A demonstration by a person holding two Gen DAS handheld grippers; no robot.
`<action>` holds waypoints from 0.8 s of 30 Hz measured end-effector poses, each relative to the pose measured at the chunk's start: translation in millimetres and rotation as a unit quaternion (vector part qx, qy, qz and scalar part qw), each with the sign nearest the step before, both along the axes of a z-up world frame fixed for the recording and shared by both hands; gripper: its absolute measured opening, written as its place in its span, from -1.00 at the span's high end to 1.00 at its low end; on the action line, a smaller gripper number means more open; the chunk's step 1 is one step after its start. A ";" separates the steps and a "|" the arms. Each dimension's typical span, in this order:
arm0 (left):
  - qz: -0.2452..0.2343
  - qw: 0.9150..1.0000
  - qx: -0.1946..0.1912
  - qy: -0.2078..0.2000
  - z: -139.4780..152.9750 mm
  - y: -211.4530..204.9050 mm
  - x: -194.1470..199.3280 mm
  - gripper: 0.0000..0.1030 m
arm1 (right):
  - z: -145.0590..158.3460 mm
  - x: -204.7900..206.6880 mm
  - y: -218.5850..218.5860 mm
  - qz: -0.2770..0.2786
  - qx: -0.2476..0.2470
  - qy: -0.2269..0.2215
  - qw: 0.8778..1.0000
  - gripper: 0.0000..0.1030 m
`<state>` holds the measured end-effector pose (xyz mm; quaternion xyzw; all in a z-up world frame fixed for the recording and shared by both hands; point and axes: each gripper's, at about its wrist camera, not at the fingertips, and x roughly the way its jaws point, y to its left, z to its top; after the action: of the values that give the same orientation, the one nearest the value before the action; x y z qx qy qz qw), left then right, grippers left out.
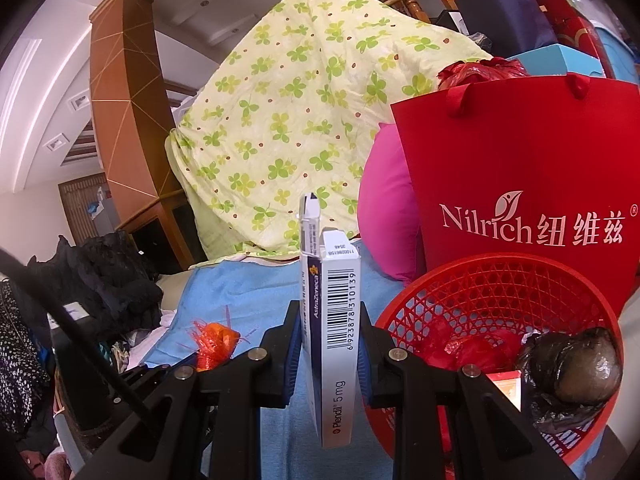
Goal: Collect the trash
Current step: 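Carry the orange ribbon and white box toward the red mesh basket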
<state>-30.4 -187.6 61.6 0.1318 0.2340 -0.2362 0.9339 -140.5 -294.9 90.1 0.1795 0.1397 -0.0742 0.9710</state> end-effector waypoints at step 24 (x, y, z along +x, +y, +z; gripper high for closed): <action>-0.022 1.000 0.000 -0.014 11.6 -8.9 -19.8 0.37 | 0.6 -39.2 -51.5 -0.064 0.027 -0.017 0.997 0.50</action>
<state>-50.2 -196.5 73.3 0.1400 0.2177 -0.2546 0.9318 -179.7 -346.3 90.7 0.2155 0.1131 -0.1289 0.9613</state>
